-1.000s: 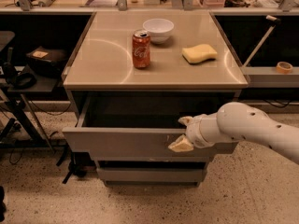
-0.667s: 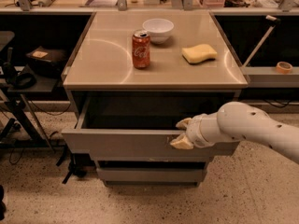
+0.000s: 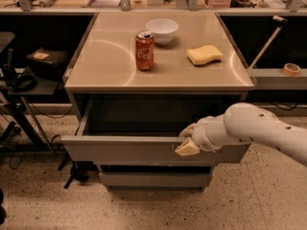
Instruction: Open top drawer
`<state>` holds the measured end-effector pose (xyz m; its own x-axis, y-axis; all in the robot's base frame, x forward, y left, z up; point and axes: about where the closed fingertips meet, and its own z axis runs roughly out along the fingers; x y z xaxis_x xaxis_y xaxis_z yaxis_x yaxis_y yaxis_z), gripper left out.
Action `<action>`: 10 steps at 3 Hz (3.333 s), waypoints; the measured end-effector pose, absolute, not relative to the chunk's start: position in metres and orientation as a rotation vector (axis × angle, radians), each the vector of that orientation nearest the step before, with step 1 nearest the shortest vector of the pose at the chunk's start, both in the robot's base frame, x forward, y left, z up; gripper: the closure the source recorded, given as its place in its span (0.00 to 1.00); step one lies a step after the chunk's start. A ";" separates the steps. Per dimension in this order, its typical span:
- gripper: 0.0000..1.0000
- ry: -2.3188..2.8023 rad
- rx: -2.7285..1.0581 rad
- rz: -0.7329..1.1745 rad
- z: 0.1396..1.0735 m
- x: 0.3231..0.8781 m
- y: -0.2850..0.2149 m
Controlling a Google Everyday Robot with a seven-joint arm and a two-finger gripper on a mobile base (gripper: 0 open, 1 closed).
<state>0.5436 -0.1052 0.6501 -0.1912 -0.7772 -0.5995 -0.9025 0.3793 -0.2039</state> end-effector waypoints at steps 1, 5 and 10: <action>1.00 2.025 -1.467 0.075 0.656 0.548 -0.121; 1.00 2.020 -1.510 -0.177 0.662 0.519 -0.125; 1.00 2.059 -1.614 -0.332 0.665 0.465 -0.132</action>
Offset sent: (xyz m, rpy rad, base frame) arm -0.2652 0.0498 -0.0387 -1.0045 -0.0717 -0.2970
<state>0.4652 -0.1319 0.6650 -0.1729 -0.9570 -0.2330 -0.8352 0.2678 -0.4803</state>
